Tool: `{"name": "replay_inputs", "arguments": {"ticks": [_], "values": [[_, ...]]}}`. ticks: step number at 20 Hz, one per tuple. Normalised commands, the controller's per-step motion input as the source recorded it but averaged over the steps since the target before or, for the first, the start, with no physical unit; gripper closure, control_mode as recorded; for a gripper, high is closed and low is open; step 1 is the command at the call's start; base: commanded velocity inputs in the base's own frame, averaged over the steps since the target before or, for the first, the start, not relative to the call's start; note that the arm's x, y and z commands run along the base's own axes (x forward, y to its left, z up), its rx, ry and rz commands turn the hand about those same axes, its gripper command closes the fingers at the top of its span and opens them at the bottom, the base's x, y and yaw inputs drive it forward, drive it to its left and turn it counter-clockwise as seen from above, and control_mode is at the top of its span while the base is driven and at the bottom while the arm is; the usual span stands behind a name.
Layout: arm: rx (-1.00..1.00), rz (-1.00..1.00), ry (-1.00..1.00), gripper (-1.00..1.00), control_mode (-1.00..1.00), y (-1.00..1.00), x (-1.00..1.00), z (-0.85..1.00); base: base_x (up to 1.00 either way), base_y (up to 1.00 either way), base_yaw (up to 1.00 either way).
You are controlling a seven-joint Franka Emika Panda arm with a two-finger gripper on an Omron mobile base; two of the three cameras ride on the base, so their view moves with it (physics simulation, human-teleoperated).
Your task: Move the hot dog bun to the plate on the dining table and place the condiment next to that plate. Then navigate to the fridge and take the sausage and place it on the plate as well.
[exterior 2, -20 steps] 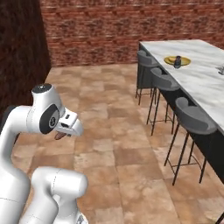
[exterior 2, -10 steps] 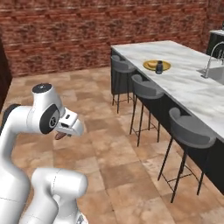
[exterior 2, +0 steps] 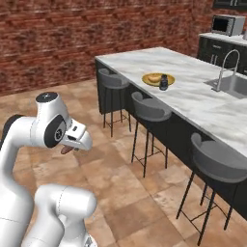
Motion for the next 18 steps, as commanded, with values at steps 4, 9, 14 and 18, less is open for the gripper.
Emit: {"name": "replay_inputs", "arguments": {"ticks": [4,9,14,18], "values": [[0.00,0.00,0.00,1.00,1.00,0.00,0.00,0.00,0.74,0.69,-0.34],[0.00,0.00,0.00,1.00,1.00,0.00,0.00,0.00,0.74,0.69,-0.33],[0.00,0.00,0.00,1.00,1.00,0.00,0.00,0.00,0.79,0.64,-0.32],[0.00,0.00,0.00,1.00,1.00,0.00,0.00,0.00,0.81,0.55,-0.33]]}}
